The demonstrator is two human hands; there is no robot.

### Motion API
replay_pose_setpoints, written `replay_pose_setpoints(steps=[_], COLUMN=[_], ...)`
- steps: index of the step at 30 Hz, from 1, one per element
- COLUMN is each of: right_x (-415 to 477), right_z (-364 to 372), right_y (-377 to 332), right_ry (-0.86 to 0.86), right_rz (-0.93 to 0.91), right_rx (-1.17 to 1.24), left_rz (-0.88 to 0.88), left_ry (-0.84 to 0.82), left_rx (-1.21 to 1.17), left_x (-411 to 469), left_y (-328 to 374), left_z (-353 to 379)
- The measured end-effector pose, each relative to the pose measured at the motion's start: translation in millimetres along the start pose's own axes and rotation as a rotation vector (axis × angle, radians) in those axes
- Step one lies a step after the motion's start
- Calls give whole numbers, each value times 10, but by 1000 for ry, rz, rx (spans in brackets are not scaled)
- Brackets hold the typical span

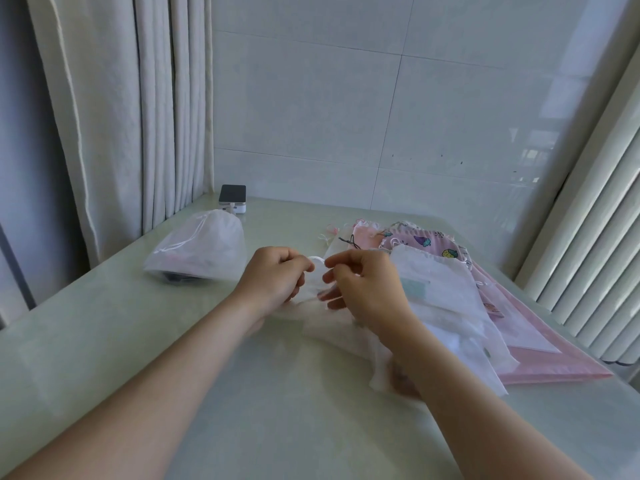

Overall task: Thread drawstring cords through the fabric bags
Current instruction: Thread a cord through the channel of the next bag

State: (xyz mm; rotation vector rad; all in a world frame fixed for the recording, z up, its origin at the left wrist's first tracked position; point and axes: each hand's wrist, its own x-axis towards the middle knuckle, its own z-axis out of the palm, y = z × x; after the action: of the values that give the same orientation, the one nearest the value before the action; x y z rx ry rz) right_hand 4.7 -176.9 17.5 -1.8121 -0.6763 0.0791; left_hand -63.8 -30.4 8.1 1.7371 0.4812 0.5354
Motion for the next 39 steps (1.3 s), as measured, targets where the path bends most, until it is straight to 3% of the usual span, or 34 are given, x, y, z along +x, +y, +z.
replay_pose_setpoints(steps=[5,13,17,25,31,39], right_x=[51,51,27,-13,23,117], right_z=[-84,-81,-53,-50,-20,-20], right_y=[-10,20,35,38,68,160], right_ry=[173,140,66,-50,46,58], right_rz=[-50,-290,-308,-413,-543,-712], right_rx=[112,60,17,-321,-410,-776], left_rz=[39,116,154,24,-7,-61], left_ry=[-196,-383,-385,-291,-329,-331], left_rx=[150,173,142,4,-23,-124], left_x=[-78,-162,-152,-79,-95,-84], left_y=[76,142,139,136,152,159], left_z=[-55,-67,-78,-136,-158,-123])
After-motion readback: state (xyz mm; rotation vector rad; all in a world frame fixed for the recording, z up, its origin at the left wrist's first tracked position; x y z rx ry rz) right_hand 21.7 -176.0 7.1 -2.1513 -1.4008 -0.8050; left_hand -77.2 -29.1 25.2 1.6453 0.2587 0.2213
